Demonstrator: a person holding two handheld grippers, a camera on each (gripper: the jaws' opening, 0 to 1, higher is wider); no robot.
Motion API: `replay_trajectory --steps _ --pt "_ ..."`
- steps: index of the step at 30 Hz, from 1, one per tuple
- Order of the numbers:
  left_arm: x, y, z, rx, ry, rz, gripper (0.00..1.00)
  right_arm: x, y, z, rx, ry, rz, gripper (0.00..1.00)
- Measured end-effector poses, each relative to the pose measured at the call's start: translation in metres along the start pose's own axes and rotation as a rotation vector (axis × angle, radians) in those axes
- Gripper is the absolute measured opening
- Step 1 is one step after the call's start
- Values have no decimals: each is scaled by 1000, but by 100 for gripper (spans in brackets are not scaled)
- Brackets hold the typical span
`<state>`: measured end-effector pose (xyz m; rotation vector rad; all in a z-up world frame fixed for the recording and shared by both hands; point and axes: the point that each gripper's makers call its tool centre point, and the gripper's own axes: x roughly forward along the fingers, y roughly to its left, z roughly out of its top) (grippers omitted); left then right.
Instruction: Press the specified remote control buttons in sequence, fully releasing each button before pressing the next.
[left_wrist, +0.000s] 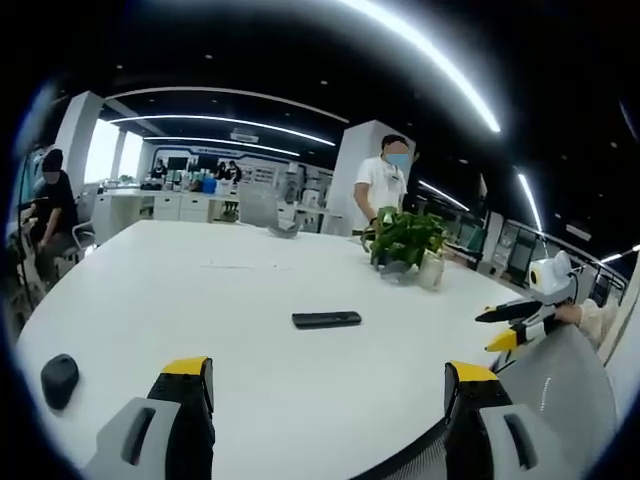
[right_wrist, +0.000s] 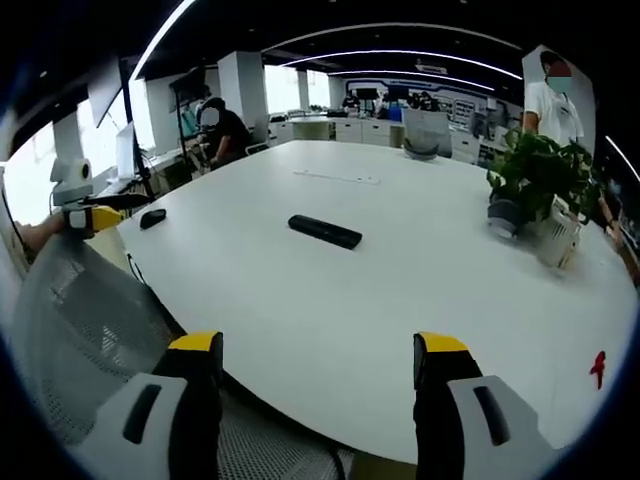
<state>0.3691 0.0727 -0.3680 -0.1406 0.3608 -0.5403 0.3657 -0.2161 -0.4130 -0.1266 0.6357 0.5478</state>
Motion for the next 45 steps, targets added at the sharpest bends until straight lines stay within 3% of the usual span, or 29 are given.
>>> replay_trajectory --steps 12,15,17,25,29,35,45 --pt "-1 1 4 -10 -8 13 100 0 0 5 -17 -19 3 81" --pt "1 -8 -3 -15 47 -46 100 0 -1 7 -5 -29 -1 82" --pt "1 -7 -6 25 84 -44 100 -1 -4 9 -3 -40 -9 82" --pt "7 1 19 26 66 -60 100 -3 -10 12 9 -62 -38 82" --pt "23 3 25 113 121 -105 100 -2 -11 12 12 -63 -41 82" --pt "54 -11 34 212 184 -218 100 -1 -10 9 12 -41 -30 78" --pt "107 -26 21 312 317 -364 100 -1 -13 4 27 -18 -41 76"
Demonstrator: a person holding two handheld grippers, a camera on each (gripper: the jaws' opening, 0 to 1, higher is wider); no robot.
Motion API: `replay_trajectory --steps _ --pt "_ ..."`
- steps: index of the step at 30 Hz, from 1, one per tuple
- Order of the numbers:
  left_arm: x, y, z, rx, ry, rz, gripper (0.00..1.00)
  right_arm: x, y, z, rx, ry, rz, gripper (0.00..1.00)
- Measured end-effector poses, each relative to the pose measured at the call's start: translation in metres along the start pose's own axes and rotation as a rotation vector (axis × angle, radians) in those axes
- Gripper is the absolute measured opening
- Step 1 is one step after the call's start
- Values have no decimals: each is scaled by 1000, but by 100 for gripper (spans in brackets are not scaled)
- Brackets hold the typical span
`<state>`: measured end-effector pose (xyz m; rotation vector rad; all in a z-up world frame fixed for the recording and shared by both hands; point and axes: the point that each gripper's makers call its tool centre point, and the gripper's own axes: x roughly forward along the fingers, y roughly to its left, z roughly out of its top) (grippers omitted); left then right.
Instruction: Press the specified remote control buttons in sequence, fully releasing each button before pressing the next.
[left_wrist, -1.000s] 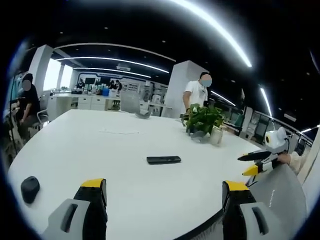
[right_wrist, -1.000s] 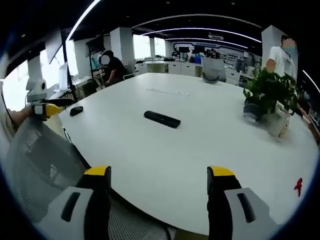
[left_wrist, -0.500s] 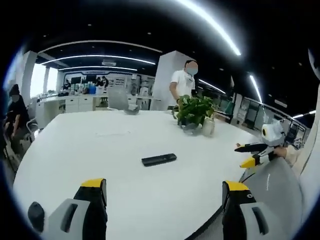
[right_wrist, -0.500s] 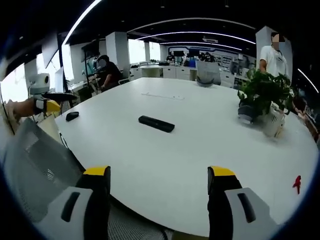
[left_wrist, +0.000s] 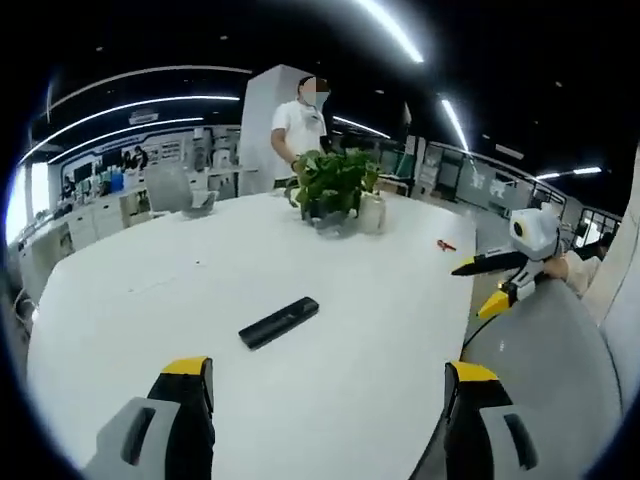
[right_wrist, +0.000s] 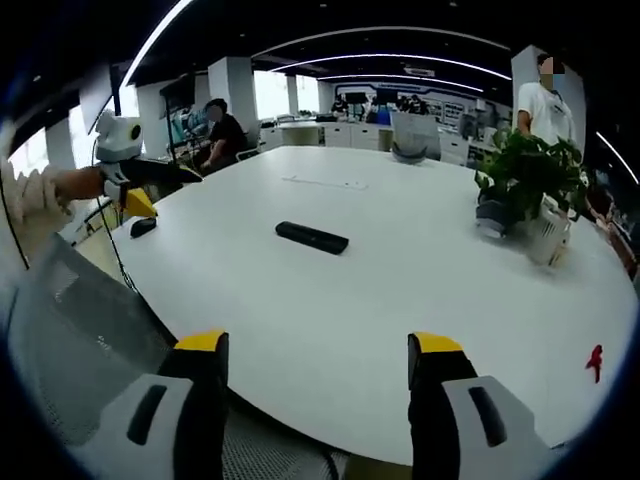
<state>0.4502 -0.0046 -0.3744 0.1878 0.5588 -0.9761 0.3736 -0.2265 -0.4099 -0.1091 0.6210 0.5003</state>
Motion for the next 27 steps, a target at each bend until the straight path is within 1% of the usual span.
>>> replay_trajectory --steps 3,6,9,13,15,19,21,25,26,27 --pt "13 2 2 41 29 -30 100 0 -1 -1 -2 4 -3 75" --pt "23 7 7 72 43 -39 100 -1 -2 -1 -3 5 -10 74" --pt "32 12 9 100 76 -59 100 -2 -3 0 2 -1 -15 73" --pt "46 19 13 164 108 -77 100 -2 -3 0 4 0 -17 73" --pt "54 24 11 191 140 -89 100 -2 -3 0 4 3 -17 73" --pt "69 36 -1 241 229 -115 100 -2 -4 -1 7 6 -21 72" --pt "76 37 -4 234 254 -145 100 -2 -4 -2 12 8 -23 71" --pt "88 41 -4 219 272 -164 100 -3 -5 -2 12 10 -25 67" --pt "92 43 -4 222 282 -169 99 -3 -5 -2 12 10 -26 67" --pt "93 44 -6 230 300 -173 86 -3 -5 -2 12 10 -27 67"
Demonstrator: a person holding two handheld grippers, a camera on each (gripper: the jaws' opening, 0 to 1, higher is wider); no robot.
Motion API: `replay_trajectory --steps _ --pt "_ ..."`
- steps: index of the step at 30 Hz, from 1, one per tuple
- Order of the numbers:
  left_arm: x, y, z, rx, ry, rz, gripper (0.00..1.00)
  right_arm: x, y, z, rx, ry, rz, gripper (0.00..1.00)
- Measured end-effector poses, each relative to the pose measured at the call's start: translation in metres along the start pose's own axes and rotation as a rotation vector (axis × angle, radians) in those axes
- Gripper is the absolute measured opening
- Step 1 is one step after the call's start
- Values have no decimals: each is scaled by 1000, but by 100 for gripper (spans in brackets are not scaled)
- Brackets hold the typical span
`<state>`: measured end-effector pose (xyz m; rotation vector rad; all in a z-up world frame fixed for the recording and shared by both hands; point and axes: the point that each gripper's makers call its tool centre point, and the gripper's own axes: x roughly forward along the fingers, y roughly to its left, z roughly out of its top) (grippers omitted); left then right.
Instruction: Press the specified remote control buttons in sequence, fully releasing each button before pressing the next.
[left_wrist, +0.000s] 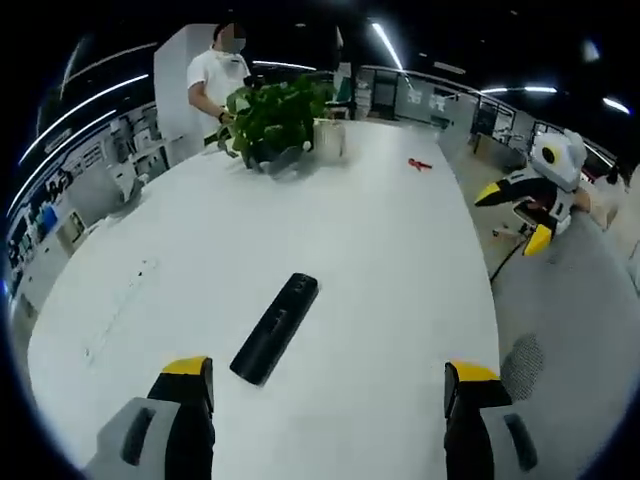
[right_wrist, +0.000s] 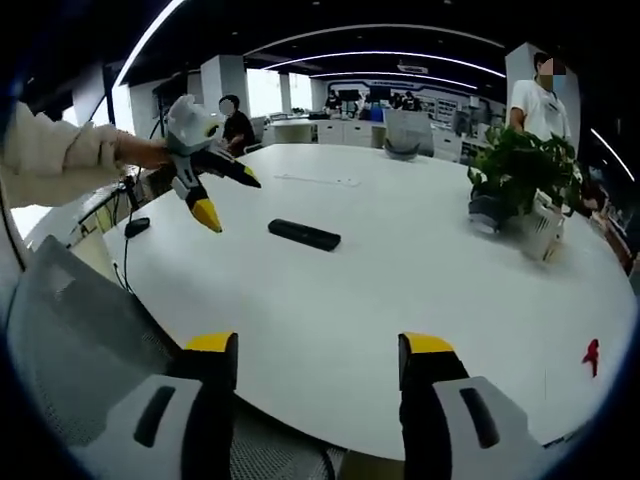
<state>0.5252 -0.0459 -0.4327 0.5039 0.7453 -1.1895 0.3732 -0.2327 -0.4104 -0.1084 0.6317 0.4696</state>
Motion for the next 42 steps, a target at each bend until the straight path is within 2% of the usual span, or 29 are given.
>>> replay_trajectory --steps 1,2,3,6,9,13,15,17,19,21,24,30,35,42 --pt "0 4 -3 51 40 -6 74 0 0 0 2 1 -1 67" --pt "2 6 -4 70 56 -9 65 0 0 0 3 2 0 66" --pt "6 8 -2 77 58 -6 65 0 0 -1 4 2 -1 66" --pt "15 11 0 51 79 -29 81 0 -1 -1 5 2 -3 66" --pt "22 20 -4 115 129 -21 75 0 -1 -2 3 8 -3 66" --pt "35 23 -11 89 189 -70 82 1 -1 -3 6 13 -2 66" --pt "40 30 -13 113 212 -66 83 1 -1 -4 5 15 -2 65" --pt "44 34 -12 119 215 -70 83 1 1 -3 6 12 14 61" --pt "49 38 -11 74 223 -88 83 2 7 -4 6 17 46 59" --pt "53 46 -10 63 230 -83 83 6 15 -11 -1 59 89 61" --pt "58 51 -8 64 241 -83 83 6 14 -11 -31 66 79 59" --pt "67 54 -10 104 280 -99 83 5 10 -10 4 51 65 57" --pt "76 57 -12 123 304 -109 83 5 9 -12 16 62 59 57" --pt "84 52 -13 158 323 -132 84 5 7 -17 37 82 52 56"
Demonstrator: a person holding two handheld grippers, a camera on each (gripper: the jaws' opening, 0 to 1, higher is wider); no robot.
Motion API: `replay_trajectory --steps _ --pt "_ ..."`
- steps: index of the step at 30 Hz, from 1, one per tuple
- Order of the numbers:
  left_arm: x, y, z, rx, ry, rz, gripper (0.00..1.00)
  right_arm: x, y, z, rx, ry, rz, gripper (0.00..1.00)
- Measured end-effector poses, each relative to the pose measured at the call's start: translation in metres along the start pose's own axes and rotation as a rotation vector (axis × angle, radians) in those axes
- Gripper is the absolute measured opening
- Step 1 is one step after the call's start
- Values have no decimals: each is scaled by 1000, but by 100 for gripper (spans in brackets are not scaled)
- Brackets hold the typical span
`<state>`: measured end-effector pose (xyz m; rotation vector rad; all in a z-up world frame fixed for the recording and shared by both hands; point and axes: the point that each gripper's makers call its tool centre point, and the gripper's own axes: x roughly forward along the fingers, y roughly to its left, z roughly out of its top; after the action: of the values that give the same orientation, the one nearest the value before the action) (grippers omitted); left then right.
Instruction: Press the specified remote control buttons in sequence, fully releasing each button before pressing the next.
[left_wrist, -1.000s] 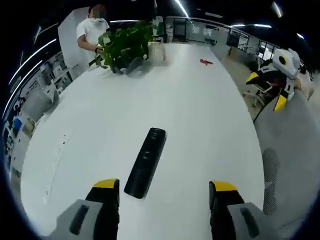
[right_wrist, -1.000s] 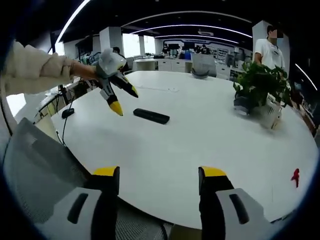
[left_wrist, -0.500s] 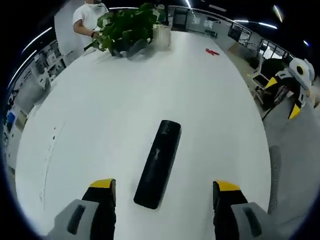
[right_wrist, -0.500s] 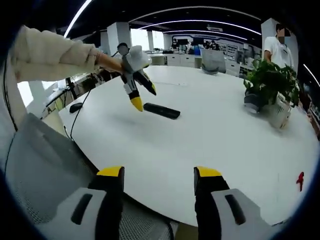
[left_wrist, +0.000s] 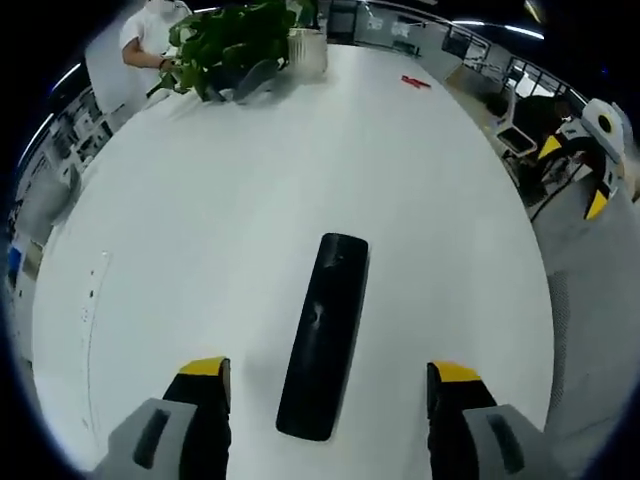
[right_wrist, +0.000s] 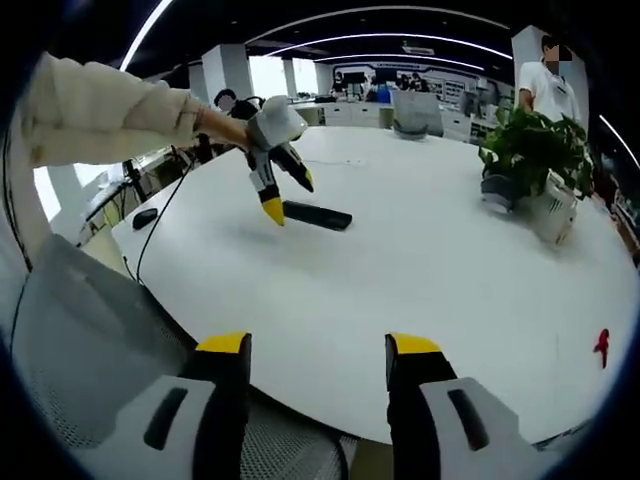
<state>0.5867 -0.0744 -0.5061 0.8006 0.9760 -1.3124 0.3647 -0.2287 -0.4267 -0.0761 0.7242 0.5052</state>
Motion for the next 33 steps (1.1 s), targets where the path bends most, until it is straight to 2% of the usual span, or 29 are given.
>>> replay_trajectory --steps 3,7,18,20,23,28,33 --pt "3 2 1 3 4 -7 84 -1 -1 1 10 -10 -4 54" --pt "6 7 -1 5 26 6 83 0 0 -3 -7 16 -3 52" --pt "9 8 -8 45 68 -13 70 1 -4 -9 -32 51 -15 42" --pt "9 9 -8 57 66 -15 65 1 -5 -10 -34 53 -19 41" --pt "8 10 -6 87 55 -15 51 0 -6 -10 -37 55 -24 40" --pt "8 10 -7 99 66 -17 47 0 -6 -10 -39 55 -25 39" --pt "8 7 -7 101 69 -26 35 0 -6 -11 -39 59 -24 38"
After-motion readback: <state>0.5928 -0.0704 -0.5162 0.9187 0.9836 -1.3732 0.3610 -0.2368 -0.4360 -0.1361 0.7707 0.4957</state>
